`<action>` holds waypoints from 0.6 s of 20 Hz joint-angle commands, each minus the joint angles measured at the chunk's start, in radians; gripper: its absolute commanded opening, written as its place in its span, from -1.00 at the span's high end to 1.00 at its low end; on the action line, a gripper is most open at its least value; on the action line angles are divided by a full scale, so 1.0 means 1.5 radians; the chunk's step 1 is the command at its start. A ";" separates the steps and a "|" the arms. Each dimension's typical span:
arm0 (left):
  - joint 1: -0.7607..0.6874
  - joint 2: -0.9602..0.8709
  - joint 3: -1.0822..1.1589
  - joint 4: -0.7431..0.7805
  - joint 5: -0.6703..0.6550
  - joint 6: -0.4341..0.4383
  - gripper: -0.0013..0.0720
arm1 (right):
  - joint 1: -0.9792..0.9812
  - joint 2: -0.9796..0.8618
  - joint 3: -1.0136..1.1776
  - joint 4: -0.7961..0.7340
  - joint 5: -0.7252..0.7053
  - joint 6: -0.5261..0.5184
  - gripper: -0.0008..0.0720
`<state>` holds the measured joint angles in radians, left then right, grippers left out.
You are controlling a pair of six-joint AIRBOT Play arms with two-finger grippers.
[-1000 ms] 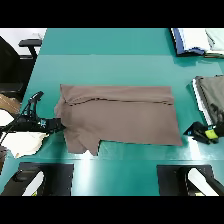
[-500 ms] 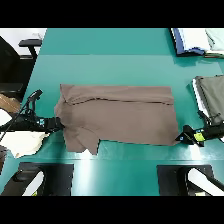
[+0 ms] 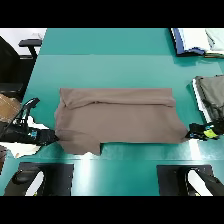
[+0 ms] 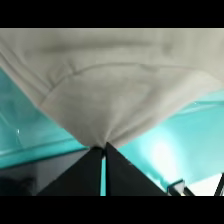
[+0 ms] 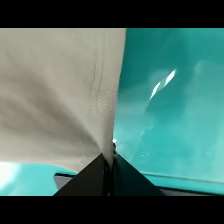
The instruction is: Fold the shirts.
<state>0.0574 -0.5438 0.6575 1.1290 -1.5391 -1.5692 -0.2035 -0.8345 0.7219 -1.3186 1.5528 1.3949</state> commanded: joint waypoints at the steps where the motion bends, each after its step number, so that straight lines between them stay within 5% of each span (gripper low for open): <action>1: 0.000 0.003 0.046 0.005 -0.014 -0.007 0.88 | 0.006 0.058 0.062 -0.024 0.026 0.020 0.93; 12: 0.000 -0.437 0.217 -0.023 0.310 0.163 0.88 | 0.128 -0.377 0.365 -0.003 -0.110 0.020 0.92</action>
<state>0.0570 -1.0168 0.9035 1.1019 -1.2026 -1.4059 -0.0425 -1.2301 1.1484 -1.3491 1.4277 1.4242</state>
